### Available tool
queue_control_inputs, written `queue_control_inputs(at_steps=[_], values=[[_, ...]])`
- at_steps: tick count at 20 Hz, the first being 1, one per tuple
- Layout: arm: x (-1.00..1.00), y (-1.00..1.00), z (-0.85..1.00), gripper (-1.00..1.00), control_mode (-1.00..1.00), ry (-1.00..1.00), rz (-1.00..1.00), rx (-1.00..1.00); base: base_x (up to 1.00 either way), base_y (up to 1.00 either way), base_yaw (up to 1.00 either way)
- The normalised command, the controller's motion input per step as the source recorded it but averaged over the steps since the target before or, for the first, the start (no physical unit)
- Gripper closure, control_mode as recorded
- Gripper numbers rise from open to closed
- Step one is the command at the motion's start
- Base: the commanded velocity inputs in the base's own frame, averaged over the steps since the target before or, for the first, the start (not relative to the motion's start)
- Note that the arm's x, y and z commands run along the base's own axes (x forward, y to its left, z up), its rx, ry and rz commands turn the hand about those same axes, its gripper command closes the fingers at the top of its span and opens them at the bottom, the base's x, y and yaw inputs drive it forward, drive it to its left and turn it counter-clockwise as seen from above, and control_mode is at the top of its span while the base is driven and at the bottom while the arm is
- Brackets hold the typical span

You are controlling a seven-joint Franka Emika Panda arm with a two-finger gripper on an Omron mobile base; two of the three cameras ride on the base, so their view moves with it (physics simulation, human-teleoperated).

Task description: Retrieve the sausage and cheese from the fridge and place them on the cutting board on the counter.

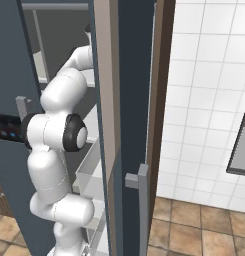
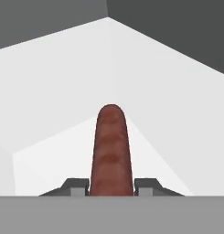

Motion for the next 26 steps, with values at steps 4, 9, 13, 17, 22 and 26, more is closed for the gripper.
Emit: queue_control_inputs(at_steps=[4,9,13,17,22,26], values=[[-0.09,0.02,0.26,1.0,-1.0,-0.02,0.01,0.0,0.0,0.0,0.0],[-0.14,0.01,0.45,1.0,-1.0,-0.13,0.07,0.0,0.0,0.0,0.0],[-0.5,0.09,0.3,1.0,-1.0,-0.1,0.11,0.0,0.0,0.0,0.0],[-0.82,0.25,0.01,1.0,-1.0,-0.12,0.12,0.0,0.0,0.0,0.0],[-1.0,0.23,0.0,1.0,-1.0,-0.09,0.1,0.0,0.0,0.0,0.0],[-1.0,0.21,0.0,1.0,-1.0,-0.11,0.09,0.0,0.0,0.0,0.0]])
